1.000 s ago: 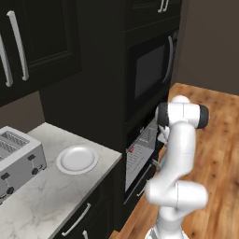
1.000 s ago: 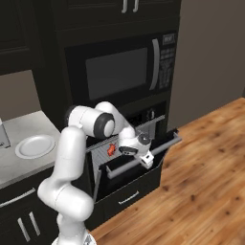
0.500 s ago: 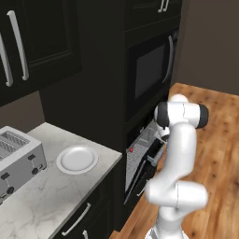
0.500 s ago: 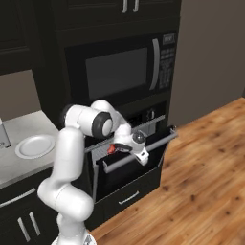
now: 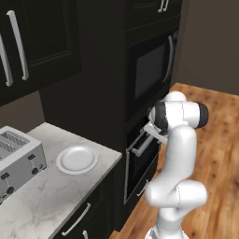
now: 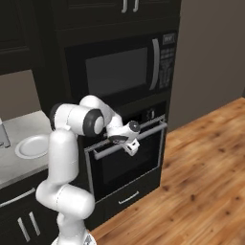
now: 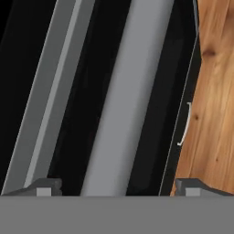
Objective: Place the fish on the rack of the oven, and slide the rack back inside. Close the oven door.
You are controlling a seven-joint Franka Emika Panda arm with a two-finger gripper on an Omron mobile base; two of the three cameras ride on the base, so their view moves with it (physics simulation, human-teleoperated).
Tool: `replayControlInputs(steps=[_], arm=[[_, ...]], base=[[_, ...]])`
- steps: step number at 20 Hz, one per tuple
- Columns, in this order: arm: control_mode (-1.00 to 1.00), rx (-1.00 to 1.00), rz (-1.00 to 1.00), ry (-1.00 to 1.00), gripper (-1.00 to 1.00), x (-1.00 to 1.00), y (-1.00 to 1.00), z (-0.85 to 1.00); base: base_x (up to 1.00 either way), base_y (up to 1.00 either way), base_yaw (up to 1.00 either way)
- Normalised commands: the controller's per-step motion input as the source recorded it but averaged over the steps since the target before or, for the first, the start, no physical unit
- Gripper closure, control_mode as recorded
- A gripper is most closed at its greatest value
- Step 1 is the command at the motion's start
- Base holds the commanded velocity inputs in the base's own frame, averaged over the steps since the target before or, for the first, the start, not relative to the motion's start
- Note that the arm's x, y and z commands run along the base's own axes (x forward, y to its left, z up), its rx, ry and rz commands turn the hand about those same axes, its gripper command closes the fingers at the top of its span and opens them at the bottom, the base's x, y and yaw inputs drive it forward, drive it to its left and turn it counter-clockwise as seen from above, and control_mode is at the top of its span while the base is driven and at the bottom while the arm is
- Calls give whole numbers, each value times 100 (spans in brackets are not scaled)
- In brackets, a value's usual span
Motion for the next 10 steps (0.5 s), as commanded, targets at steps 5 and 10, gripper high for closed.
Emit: replayControlInputs(steps=[5,10], arm=[[-100,25,22,8,-100,15,62,52],[-100,34,23,11,-100,10,8,7]], base=[[0,0,0],[0,0,0]])
